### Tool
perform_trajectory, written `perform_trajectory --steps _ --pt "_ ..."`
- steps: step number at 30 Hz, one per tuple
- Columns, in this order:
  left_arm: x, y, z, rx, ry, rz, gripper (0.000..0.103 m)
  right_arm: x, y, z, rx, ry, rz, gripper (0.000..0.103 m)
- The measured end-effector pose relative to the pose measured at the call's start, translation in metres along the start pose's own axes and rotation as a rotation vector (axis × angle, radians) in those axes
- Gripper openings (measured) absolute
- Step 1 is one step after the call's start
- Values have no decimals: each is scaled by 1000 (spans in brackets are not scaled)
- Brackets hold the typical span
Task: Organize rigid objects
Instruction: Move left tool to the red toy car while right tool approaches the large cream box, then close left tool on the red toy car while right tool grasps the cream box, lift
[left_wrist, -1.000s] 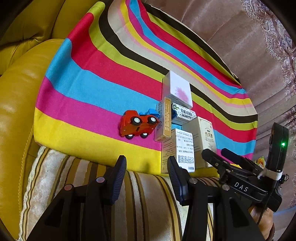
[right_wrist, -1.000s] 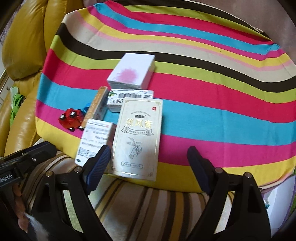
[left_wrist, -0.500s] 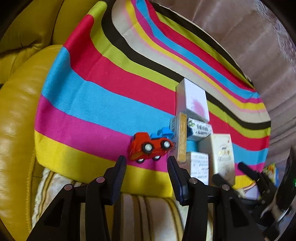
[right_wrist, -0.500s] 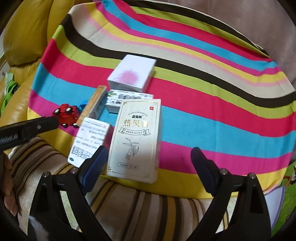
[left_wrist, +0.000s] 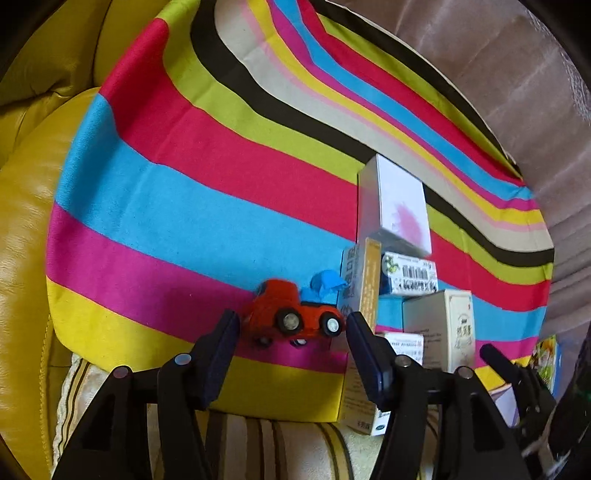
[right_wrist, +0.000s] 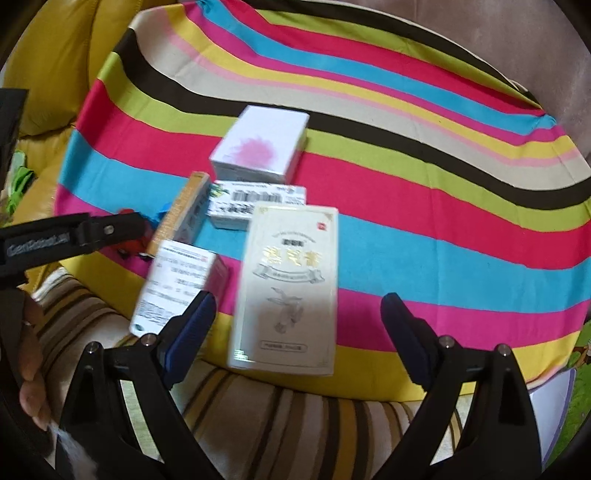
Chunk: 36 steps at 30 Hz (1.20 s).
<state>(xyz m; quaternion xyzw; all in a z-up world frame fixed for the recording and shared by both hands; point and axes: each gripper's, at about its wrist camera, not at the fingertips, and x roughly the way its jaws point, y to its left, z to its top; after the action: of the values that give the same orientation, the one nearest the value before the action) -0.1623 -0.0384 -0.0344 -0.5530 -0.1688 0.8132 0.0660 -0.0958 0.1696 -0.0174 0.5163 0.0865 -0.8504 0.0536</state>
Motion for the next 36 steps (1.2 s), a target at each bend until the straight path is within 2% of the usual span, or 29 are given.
perform_trajectory --steps 2,5,10,12,15,16,18,21,24,29,33,36 --pt "-3 -2 -2 17 -10 19 61 6 -3 -2 5 22 -13 92" --pt "-7 -1 -5 34 -29 36 61 12 -11 -4 33 44 19 91" --pt "-9 -3 -6 60 -38 51 62 10 -16 -3 49 21 54 91" --pt "-7 -6 -6 85 -36 73 66 10 -17 -3 55 13 58 91" --pt "-6 -10 -7 125 -28 85 67 12 -19 0 67 -3 59 90" --pt "-6 -12 -8 136 -29 92 67 13 -19 1 68 -6 62 87" --pt "-6 -13 -7 162 -29 114 67 17 -19 2 66 11 68 72" --pt "-4 -13 -6 176 -25 164 67 24 -19 0 73 42 69 56" --pt "-4 -5 -6 122 -25 147 67 23 -21 -2 85 37 58 56" --pt "-7 -3 -2 120 -38 92 67 17 -19 -4 72 17 61 56" --pt "-14 0 6 73 -88 74 67 14 -24 -6 80 3 61 56" --pt "-12 -3 14 60 -96 42 67 13 -23 -7 83 3 64 56"
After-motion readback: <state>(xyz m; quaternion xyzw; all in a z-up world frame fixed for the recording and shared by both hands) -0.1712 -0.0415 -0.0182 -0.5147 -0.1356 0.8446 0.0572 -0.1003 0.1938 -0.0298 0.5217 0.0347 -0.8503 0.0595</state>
